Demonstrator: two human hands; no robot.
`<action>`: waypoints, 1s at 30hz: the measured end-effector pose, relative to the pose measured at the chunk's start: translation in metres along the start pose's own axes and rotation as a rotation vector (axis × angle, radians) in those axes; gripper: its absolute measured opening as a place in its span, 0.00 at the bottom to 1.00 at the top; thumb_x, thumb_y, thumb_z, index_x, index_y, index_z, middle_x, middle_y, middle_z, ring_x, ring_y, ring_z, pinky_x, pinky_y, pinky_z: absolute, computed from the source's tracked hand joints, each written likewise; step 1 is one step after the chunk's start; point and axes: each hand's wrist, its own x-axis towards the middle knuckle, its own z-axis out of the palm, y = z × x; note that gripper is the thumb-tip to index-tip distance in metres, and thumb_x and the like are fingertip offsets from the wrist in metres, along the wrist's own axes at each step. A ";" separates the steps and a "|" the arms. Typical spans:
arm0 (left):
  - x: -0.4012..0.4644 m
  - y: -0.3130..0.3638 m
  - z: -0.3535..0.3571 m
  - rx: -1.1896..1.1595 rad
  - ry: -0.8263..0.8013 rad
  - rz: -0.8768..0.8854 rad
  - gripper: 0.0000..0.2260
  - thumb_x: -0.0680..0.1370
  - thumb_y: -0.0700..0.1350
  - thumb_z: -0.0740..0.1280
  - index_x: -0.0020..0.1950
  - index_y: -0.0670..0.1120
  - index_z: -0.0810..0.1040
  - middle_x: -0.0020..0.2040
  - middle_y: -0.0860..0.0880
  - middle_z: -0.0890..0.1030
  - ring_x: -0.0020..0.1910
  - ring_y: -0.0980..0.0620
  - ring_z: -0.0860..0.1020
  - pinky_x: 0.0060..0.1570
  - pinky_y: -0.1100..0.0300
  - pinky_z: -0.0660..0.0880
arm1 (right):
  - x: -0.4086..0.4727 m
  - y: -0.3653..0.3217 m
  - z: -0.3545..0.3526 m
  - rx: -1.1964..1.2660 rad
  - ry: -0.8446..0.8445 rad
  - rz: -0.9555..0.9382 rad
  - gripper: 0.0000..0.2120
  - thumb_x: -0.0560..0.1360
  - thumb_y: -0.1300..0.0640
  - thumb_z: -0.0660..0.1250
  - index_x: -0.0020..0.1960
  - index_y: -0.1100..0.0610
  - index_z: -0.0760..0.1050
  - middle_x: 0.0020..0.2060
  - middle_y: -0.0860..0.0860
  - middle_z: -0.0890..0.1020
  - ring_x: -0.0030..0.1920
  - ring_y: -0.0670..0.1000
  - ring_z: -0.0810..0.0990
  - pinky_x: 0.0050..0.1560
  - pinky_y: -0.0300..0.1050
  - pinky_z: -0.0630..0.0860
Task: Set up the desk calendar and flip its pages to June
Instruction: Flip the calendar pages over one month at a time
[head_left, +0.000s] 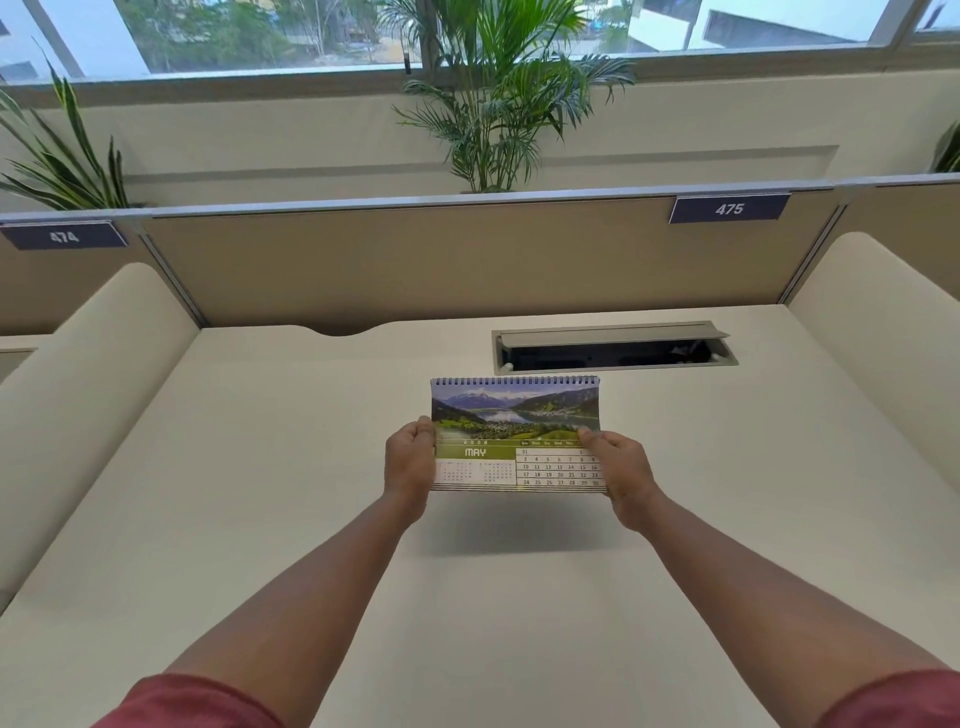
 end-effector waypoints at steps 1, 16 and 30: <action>0.002 -0.001 -0.002 -0.059 -0.001 -0.026 0.18 0.87 0.49 0.55 0.45 0.43 0.78 0.36 0.46 0.86 0.31 0.50 0.85 0.27 0.60 0.79 | 0.001 -0.004 -0.001 0.048 -0.030 0.034 0.12 0.81 0.54 0.69 0.51 0.63 0.82 0.45 0.62 0.88 0.43 0.61 0.87 0.42 0.52 0.84; 0.036 0.023 -0.008 0.462 -0.046 0.522 0.21 0.80 0.45 0.73 0.73 0.55 0.76 0.74 0.56 0.72 0.63 0.66 0.75 0.64 0.55 0.77 | 0.010 -0.036 -0.001 0.453 -0.089 0.141 0.27 0.82 0.37 0.57 0.60 0.59 0.80 0.47 0.61 0.85 0.49 0.66 0.85 0.44 0.60 0.84; 0.054 0.056 0.020 0.341 0.177 0.295 0.18 0.76 0.56 0.73 0.59 0.48 0.78 0.47 0.50 0.81 0.46 0.48 0.81 0.45 0.55 0.78 | 0.031 -0.027 0.010 0.149 0.034 0.065 0.14 0.82 0.64 0.63 0.62 0.50 0.76 0.39 0.53 0.81 0.33 0.49 0.74 0.34 0.45 0.70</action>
